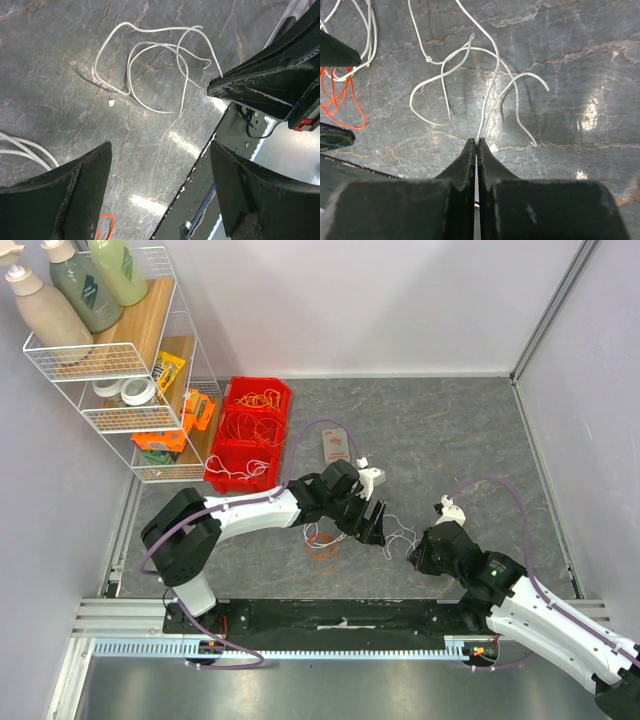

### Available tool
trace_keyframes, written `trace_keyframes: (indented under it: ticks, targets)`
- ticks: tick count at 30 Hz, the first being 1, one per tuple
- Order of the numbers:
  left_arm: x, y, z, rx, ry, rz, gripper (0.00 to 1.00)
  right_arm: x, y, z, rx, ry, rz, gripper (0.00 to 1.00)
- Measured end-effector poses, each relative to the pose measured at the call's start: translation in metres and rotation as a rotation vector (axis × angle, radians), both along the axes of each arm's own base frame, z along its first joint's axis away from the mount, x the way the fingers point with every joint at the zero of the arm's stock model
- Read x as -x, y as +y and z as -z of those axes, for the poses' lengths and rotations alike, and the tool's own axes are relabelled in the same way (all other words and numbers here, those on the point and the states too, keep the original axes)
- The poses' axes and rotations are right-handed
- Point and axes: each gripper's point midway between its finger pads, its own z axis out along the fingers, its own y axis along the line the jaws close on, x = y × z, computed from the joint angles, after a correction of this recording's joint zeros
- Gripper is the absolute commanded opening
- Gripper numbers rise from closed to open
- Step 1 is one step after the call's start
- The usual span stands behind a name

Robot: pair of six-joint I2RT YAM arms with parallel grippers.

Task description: Untangle the cables

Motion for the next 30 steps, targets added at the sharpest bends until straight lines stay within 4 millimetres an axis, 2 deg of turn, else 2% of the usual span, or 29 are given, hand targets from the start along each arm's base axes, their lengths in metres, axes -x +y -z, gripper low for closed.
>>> trace_keyframes:
  ticks: [5, 10, 15, 20, 22, 24, 26, 27, 29, 30]
  targets:
    - [-0.001, -0.014, -0.003, 0.005, -0.072, 0.067, 0.87, 0.006, 0.002, 0.003, -0.038, 0.008, -0.007, 0.03]
    - [-0.013, -0.031, -0.001, -0.014, -0.208, 0.136, 0.89, 0.006, 0.004, 0.001, -0.053, 0.004, -0.013, 0.03]
    - [-0.035, -0.042, 0.020, -0.107, -0.315, 0.153, 0.89, 0.006, 0.005, -0.002, -0.066, -0.007, -0.014, 0.03]
    - [-0.056, -0.033, 0.046, -0.247, -0.358, 0.110, 0.88, 0.005, 0.005, -0.006, -0.080, -0.021, -0.014, 0.03]
    - [-0.060, -0.033, 0.052, -0.274, -0.361, 0.110, 0.84, 0.005, 0.006, -0.006, -0.082, -0.023, -0.014, 0.02]
    - [-0.062, -0.037, 0.056, -0.278, -0.353, 0.128, 0.76, 0.005, 0.006, -0.006, -0.081, -0.023, -0.014, 0.02]
    - [-0.059, -0.043, 0.057, -0.253, -0.331, 0.158, 0.61, 0.005, 0.006, -0.006, -0.081, -0.022, -0.014, 0.02]
    - [-0.056, -0.046, 0.058, -0.236, -0.314, 0.178, 0.50, 0.005, 0.005, -0.006, -0.081, -0.022, -0.014, 0.02]
    - [-0.049, -0.050, 0.059, -0.204, -0.279, 0.214, 0.20, 0.006, 0.005, -0.006, -0.079, -0.020, -0.014, 0.02]
    - [-0.047, -0.051, 0.058, -0.192, -0.267, 0.225, 0.09, 0.006, 0.005, -0.006, -0.079, -0.020, -0.014, 0.03]
